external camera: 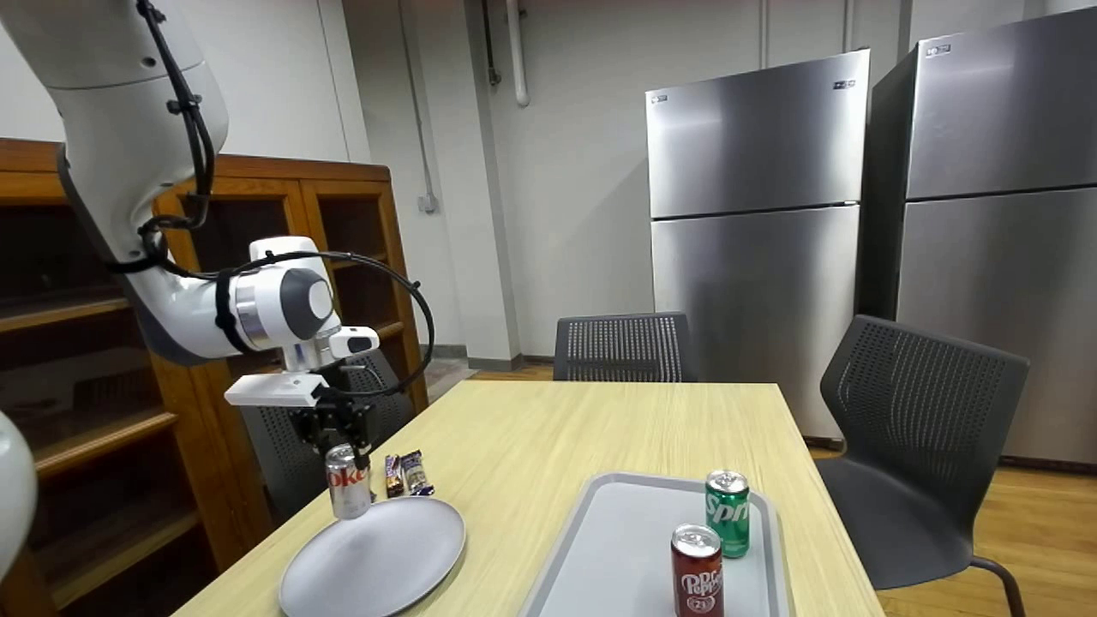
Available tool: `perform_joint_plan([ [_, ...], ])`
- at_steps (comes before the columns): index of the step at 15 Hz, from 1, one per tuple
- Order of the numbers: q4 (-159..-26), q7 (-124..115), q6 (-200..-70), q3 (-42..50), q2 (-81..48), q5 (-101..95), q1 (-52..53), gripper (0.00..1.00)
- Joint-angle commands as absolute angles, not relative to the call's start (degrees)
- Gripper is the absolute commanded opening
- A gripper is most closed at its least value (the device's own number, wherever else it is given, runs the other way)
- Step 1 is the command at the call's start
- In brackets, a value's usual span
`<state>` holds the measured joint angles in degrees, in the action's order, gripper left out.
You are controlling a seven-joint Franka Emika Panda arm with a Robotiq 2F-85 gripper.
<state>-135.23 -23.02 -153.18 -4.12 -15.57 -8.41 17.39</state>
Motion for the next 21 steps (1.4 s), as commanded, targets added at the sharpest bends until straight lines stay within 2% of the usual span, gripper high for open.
perform_joint_plan([
  [1, -132.5, -24.5, -151.5, -4.1, -17.6, -9.4, 18.4, 0.39],
  [11, -128.2, -26.0, -151.0, -1.1, -23.3, -12.1, 22.4, 0.39],
  [12, -128.1, -26.1, -150.8, -0.7, -23.5, -12.3, 22.6, 0.83],
  [14, -128.2, -26.2, -150.8, -0.1, -23.3, -12.6, 23.0, 0.97],
  [16, -128.2, -26.3, -151.0, 0.5, -22.6, -12.9, 23.1, 1.00],
  [21, -129.0, -27.0, -152.1, 3.2, -19.9, -14.8, 22.3, 1.00],
])
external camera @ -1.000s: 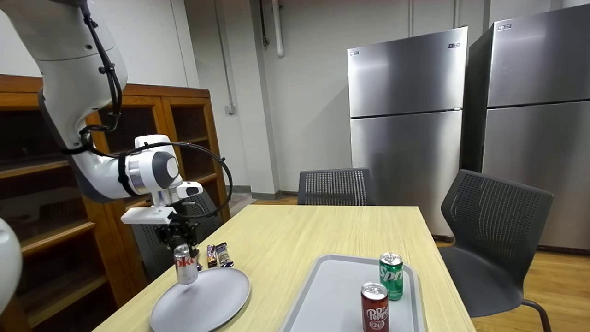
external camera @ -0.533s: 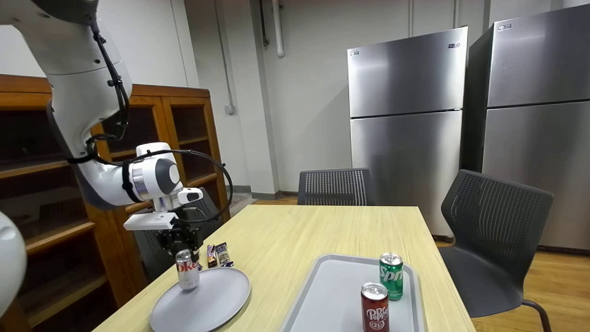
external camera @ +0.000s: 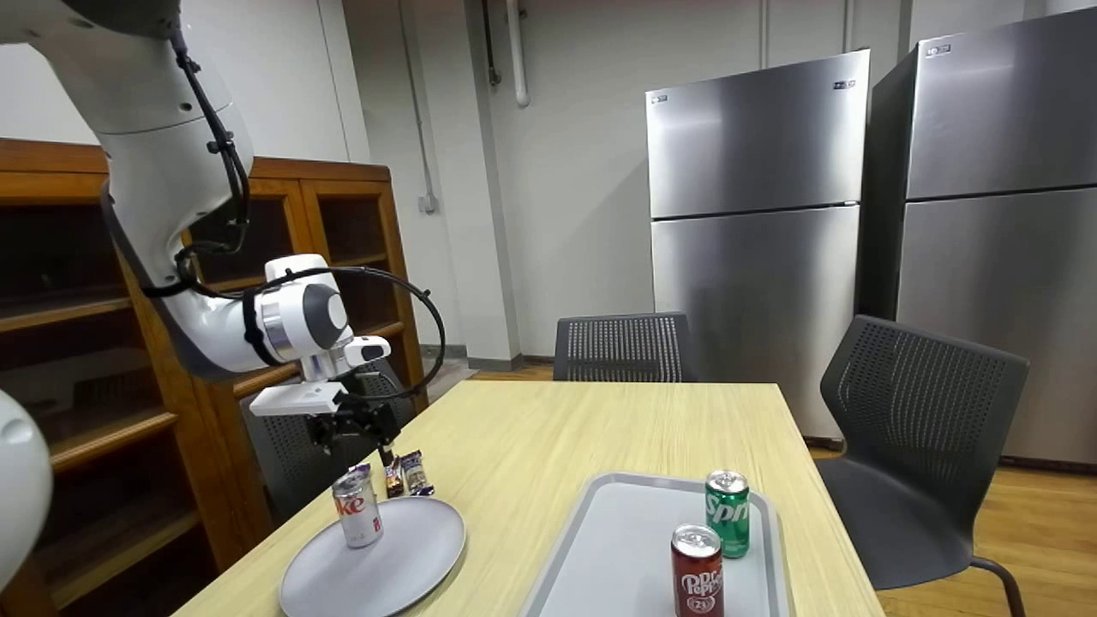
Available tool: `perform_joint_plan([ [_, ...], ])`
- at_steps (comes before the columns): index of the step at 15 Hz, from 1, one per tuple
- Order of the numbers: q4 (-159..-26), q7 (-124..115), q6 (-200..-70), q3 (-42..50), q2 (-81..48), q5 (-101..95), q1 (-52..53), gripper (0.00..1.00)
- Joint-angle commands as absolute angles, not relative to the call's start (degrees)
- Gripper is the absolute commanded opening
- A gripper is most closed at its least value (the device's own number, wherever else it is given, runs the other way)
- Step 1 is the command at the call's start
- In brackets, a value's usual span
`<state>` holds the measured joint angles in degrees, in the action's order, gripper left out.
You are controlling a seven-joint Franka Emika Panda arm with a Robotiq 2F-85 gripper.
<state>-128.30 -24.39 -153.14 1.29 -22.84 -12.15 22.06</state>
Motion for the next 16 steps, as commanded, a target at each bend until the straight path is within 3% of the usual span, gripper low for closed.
perform_joint_plan([
  [1, -129.3, -27.0, -152.1, 3.8, -19.3, -15.2, 21.9, 1.00],
  [16, -135.2, -26.9, -155.1, 13.9, -11.8, -18.5, 8.9, 1.00],
])
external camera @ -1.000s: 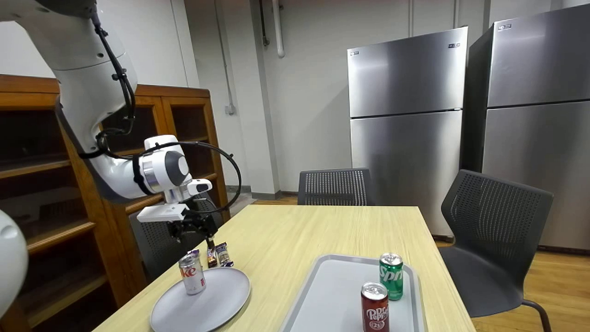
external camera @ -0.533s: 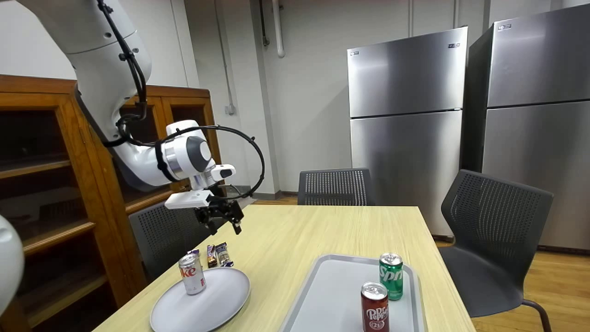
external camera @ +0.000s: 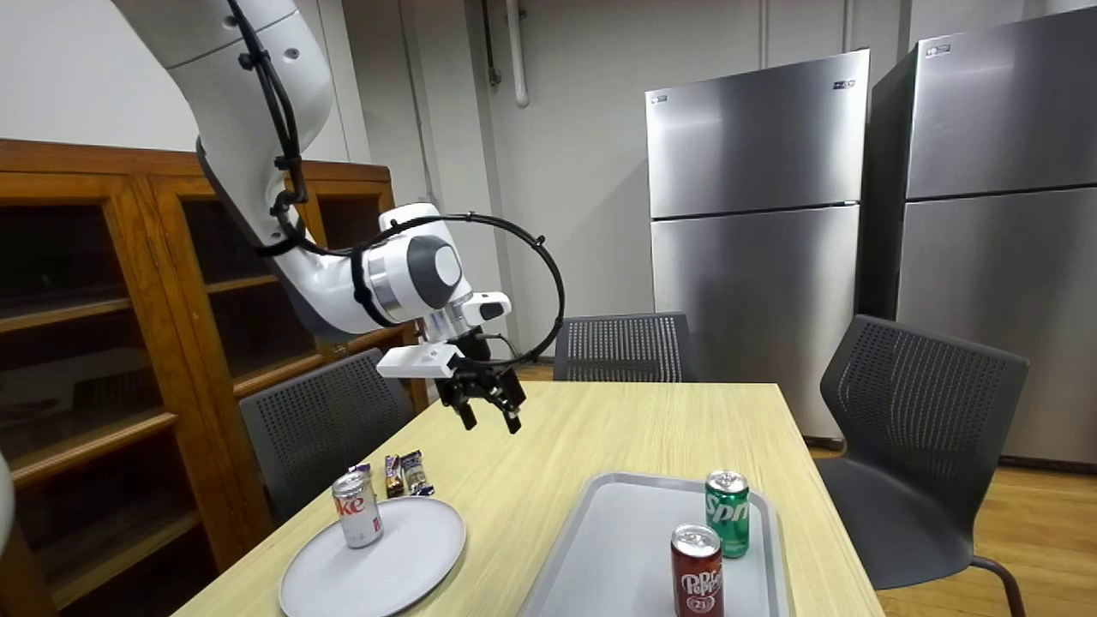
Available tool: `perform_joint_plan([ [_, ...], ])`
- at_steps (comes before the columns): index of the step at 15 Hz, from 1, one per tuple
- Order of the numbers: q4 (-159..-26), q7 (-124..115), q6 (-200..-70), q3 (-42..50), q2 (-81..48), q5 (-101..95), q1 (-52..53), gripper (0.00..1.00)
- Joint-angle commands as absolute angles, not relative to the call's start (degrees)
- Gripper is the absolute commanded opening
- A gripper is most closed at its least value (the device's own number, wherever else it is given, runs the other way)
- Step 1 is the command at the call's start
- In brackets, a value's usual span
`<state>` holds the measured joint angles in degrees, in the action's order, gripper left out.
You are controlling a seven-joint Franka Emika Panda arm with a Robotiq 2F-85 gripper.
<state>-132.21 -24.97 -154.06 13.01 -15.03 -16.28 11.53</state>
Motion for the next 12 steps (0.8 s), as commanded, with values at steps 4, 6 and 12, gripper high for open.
perform_joint_plan([
  [4, -136.9, -27.1, -155.8, 16.6, -10.3, -19.3, 5.3, 1.00],
  [6, -137.8, -27.0, -156.3, 18.0, -9.7, -19.5, 3.2, 1.00],
  [12, -139.6, -26.3, -158.3, 21.4, -9.0, -18.6, -2.7, 1.00],
])
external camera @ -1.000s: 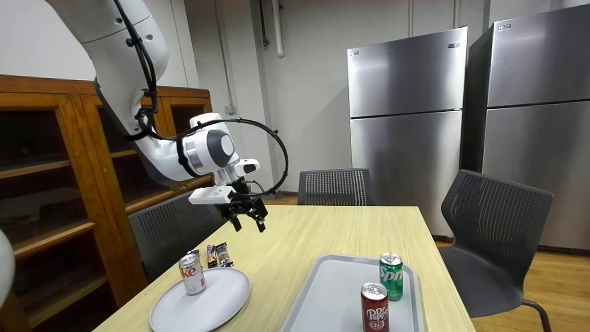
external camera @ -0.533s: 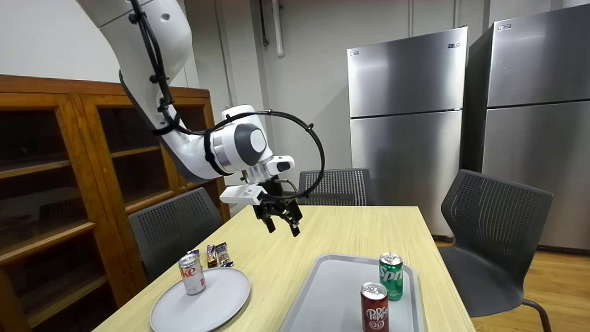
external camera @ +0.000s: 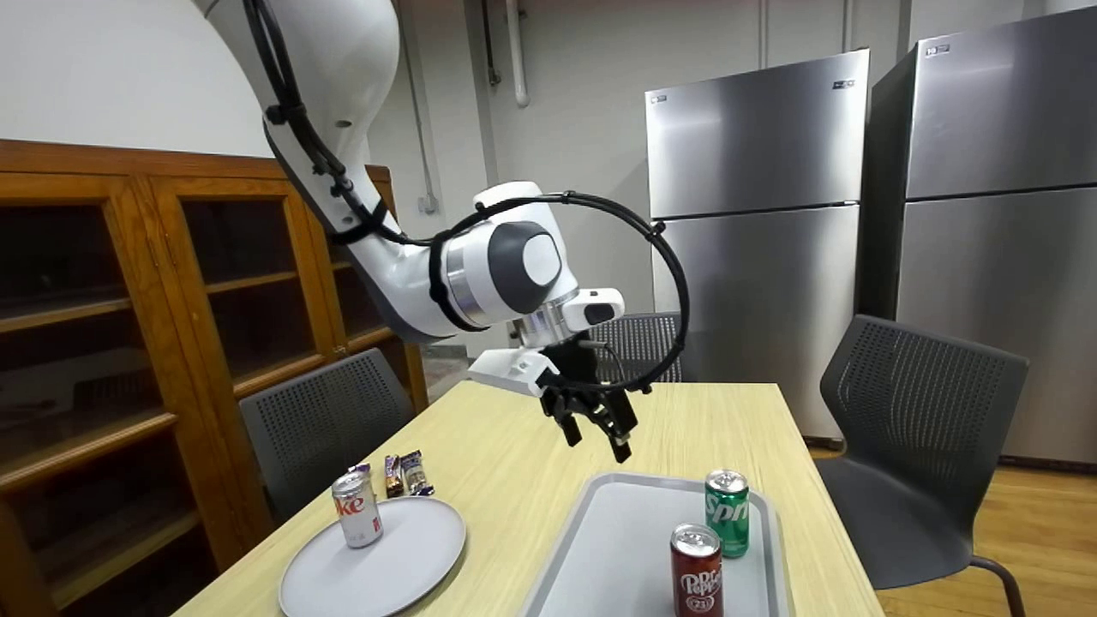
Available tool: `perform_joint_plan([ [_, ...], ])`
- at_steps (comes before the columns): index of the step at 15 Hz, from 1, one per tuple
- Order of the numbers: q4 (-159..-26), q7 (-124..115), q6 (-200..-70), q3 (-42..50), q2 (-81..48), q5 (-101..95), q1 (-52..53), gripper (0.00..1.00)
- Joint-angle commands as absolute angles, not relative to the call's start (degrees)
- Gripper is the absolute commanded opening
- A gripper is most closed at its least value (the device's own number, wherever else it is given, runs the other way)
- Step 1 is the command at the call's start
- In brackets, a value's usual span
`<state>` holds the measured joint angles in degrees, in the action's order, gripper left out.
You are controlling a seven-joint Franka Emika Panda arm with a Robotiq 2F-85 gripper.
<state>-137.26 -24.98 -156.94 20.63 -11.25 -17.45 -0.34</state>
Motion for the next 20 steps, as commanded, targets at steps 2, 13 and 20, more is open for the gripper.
perform_joint_plan([
  [2, -139.8, -26.3, -158.6, 22.4, -9.3, -18.3, -4.2, 1.00],
  [13, -138.2, -25.8, -159.0, 23.3, -13.7, -11.6, -8.7, 1.00],
  [20, -135.2, -24.8, -159.1, 23.3, -19.1, -5.6, -9.0, 1.00],
])
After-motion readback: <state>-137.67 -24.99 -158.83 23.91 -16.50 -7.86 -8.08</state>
